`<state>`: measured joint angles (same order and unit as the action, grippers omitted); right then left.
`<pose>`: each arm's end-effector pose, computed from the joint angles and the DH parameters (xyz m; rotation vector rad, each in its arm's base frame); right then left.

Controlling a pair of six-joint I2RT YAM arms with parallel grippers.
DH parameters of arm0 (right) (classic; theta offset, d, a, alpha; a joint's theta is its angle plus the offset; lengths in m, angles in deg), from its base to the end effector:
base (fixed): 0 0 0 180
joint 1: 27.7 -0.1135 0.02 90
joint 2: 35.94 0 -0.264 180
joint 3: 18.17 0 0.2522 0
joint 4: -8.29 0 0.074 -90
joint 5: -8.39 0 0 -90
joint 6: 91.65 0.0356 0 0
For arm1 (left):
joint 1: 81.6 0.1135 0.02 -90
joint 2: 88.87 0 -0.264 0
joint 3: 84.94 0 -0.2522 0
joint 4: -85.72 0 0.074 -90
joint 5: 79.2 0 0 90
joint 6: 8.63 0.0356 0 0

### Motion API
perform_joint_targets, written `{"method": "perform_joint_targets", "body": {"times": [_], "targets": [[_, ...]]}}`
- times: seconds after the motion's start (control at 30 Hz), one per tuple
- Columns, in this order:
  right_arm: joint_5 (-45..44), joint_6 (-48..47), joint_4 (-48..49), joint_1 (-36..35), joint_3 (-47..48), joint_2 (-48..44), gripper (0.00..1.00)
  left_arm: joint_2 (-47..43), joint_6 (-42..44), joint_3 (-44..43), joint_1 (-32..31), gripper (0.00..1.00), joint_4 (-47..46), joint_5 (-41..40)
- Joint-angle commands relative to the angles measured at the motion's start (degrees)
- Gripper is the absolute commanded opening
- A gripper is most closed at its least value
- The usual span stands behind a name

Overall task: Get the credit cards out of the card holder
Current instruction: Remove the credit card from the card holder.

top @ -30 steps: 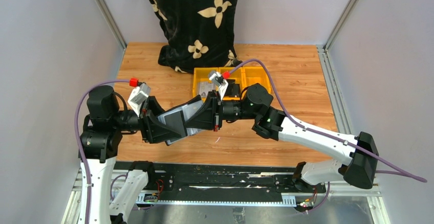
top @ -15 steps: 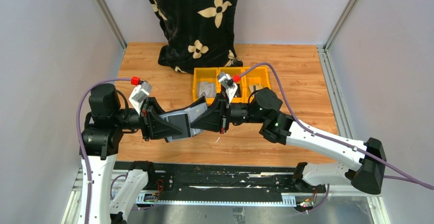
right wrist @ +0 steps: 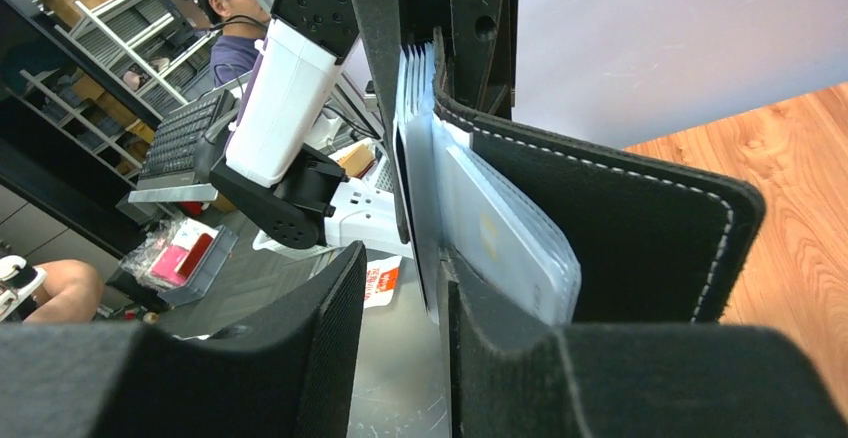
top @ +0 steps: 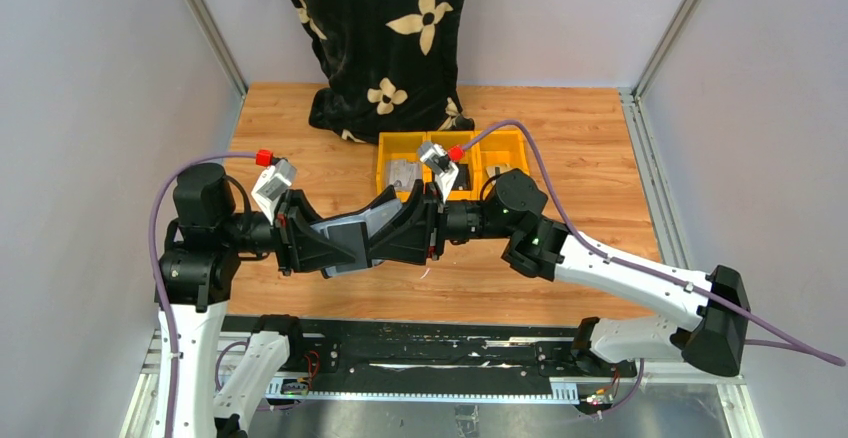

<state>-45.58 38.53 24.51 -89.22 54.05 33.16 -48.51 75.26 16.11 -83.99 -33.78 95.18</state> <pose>0.1126 0.2514 0.4079 -0.9055 1.2782 1.8499 0.0863 -0.0391 0.4129 0.9120 1.6038 -1.5010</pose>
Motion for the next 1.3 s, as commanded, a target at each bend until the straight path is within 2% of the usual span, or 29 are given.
{"method": "perform_joint_targets", "body": {"times": [0.0, 0.1, 0.2, 0.37, 0.47, 0.5, 0.57, 0.67, 1.13, 1.27], "targets": [[-1.1, -2.0, -1.0, -0.4, 2.5, 2.6, 0.37, -0.6, -1.6, -1.5, -0.6, 0.07, 0.6, 4.8], [-1.1, -1.8, -0.6, -0.4, 3.1, 3.3, 0.36, -0.9, -1.5, -1.5, -0.6, 0.06, 0.6, 5.1], [-1.3, -1.8, -1.1, -0.4, 4.2, 4.4, 0.24, -1.1, -1.5, -1.6, -0.6, 0.06, 0.7, 5.3], [-2.5, -2.5, -2.4, -0.4, 5.7, 5.6, 0.19, -1.3, -1.5, -1.5, -0.7, 0.06, 0.6, 5.5], [-2.8, -2.4, -1.9, -0.4, 5.4, 5.1, 0.04, -1.4, -1.4, -1.2, -0.7, 0.09, 0.5, 5.5], [-2.6, -2.4, -1.8, -0.4, 5.3, 4.8, 0.00, -1.5, -1.4, -1.1, -0.6, 0.13, 0.5, 5.5], [-1.9, -2.4, -1.3, -0.4, 4.2, 3.7, 0.00, -1.4, -1.4, -1.0, -0.7, 0.28, 0.4, 5.4], [-2.3, -2.3, -0.5, -0.4, 1.8, 1.7, 0.00, -1.3, -1.6, -0.9, -0.6, 0.33, 0.4, 5.5], [-3.8, -1.4, 0.6, 1.1, -4.8, -4.5, 0.00, -1.1, -2.4, -2.0, -0.7, 0.19, 0.5, 5.5], [-4.5, -1.4, 0.6, 1.3, -6.0, -5.8, 0.00, -1.1, -2.5, -2.4, -0.7, 0.19, 0.6, 5.5]]}}
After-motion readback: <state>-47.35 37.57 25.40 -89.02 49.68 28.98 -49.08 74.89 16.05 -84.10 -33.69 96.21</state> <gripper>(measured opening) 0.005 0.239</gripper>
